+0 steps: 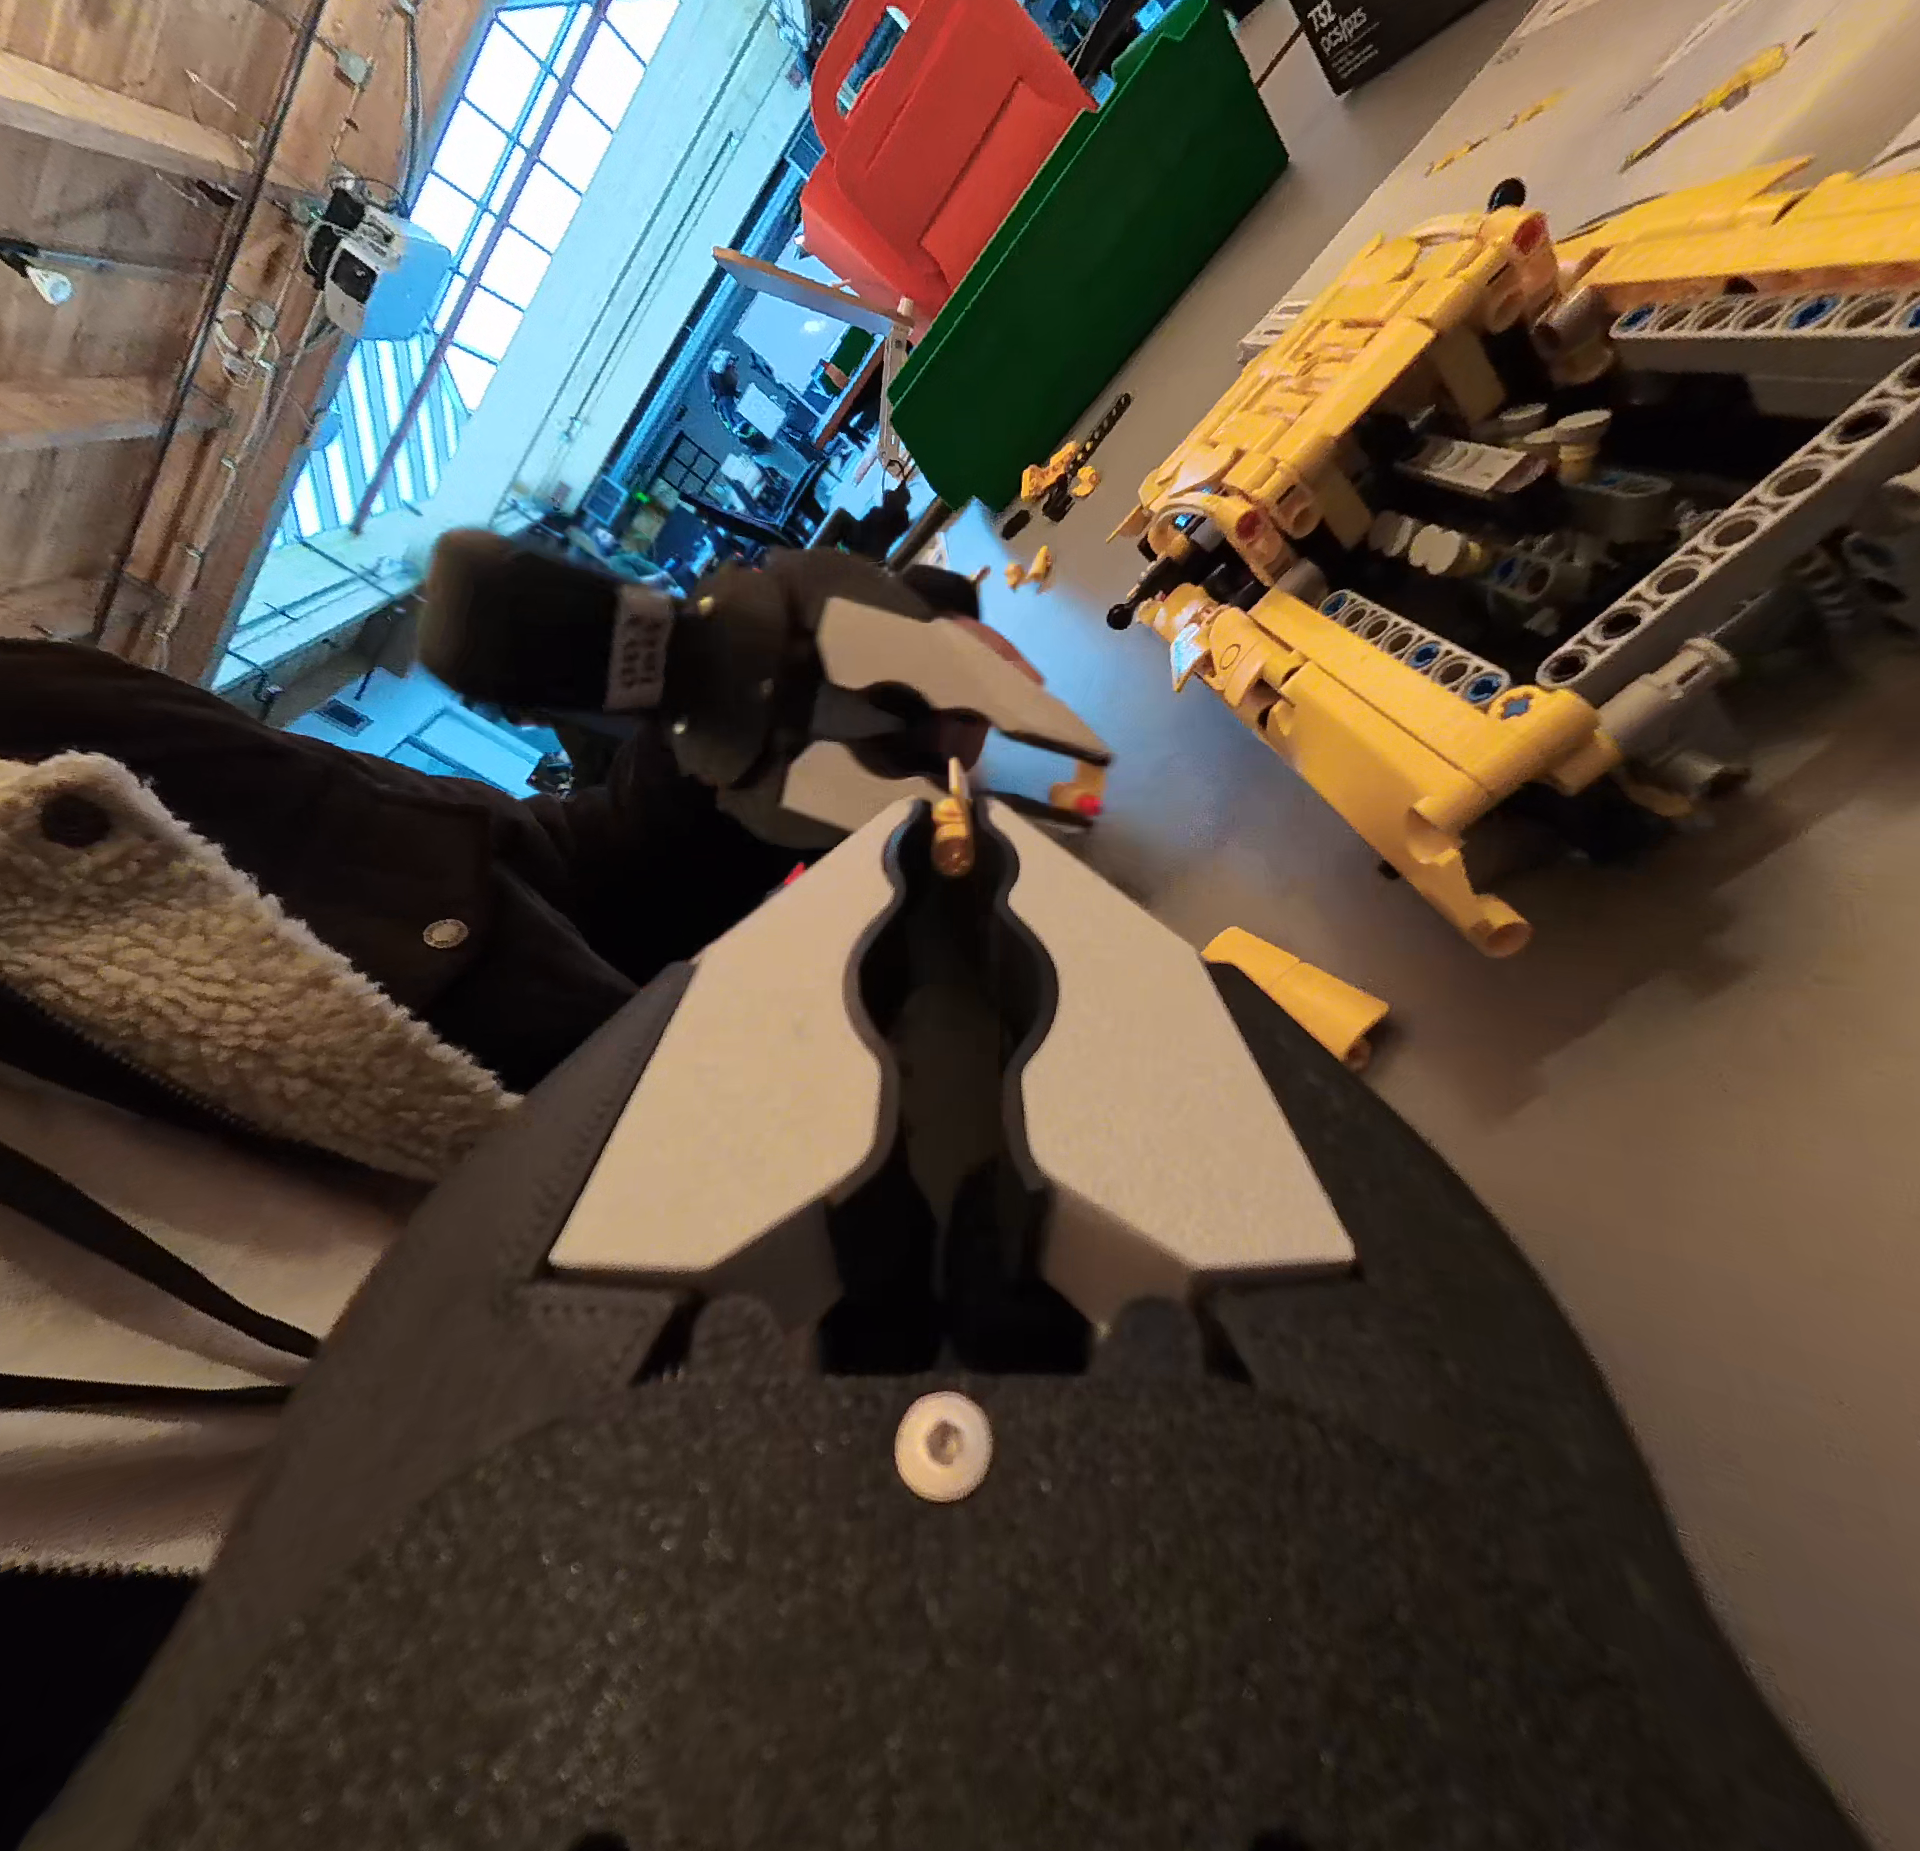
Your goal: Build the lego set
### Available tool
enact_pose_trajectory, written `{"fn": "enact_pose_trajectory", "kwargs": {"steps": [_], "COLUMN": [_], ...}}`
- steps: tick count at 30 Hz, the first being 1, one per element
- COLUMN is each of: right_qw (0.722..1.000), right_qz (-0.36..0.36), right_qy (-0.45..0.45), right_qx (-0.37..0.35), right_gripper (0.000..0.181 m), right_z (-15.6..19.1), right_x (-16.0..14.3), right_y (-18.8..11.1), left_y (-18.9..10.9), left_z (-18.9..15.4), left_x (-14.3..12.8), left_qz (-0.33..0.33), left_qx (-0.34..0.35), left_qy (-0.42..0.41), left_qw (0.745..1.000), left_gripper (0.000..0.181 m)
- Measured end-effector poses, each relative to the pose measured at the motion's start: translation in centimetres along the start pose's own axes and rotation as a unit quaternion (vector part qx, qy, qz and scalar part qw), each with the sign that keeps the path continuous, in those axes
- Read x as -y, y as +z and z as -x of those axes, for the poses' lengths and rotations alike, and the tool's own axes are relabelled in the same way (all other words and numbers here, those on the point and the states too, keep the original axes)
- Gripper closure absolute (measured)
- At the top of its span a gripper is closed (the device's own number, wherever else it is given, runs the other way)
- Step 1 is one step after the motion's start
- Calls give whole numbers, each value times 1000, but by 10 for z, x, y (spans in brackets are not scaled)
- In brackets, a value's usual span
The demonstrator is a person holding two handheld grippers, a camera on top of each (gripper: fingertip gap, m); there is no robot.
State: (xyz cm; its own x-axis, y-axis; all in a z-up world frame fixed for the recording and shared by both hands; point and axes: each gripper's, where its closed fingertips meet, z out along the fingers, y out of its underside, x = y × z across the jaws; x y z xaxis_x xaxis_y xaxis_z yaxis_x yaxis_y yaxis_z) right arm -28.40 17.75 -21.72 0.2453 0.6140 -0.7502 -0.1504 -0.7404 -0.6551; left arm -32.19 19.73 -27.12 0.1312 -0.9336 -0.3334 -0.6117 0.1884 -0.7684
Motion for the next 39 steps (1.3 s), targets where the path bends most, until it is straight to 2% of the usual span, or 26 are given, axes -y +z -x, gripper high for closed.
{"fn": "enact_pose_trajectory", "kwargs": {"steps": [3, 7, 11, 18, 28, 34, 35, 37, 39], "right_qw": [1000, 1000, 999, 999, 998, 998, 997, 992, 988], "right_qz": [9, 29, 34, 22, 43, 54, 58, 110, 127], "right_qy": [6, 5, 21, 37, 35, 6, -4, -23, -43], "right_qx": [-3, -7, 5, 9, 6, -37, -54, -65, -71], "right_gripper": [174, 174, 174, 174, 174, 174, 174, 174, 174], "right_z": [-2, -1, 0, -2, -3, -11, -15, -15, -14], "right_x": [-4, -11, -13, -8, -16, -18, -19, -35, -40], "right_y": [2, 7, 8, 6, 11, 12, 12, 19, 24], "left_y": [-10, -10, -4, -5, -4, 2, 1, 0, 3], "left_z": [-9, -12, -11, -10, -15, -15, -14, -22, -20], "left_x": [37, 57, 61, 58, 52, 46, 46, 58, 58], "left_qz": [-66, -105, -114, -111, -91, -65, -64, -96, -89], "left_qx": [15, 33, 43, 55, 57, 66, 65, 54, 64], "left_qy": [61, 52, 26, 42, 75, 91, 90, 79, 91], "left_qw": [996, 993, 992, 991, 991, 992, 992, 991, 990], "left_gripper": [167, 167, 167, 167, 168, 168, 181, 181, 181]}}
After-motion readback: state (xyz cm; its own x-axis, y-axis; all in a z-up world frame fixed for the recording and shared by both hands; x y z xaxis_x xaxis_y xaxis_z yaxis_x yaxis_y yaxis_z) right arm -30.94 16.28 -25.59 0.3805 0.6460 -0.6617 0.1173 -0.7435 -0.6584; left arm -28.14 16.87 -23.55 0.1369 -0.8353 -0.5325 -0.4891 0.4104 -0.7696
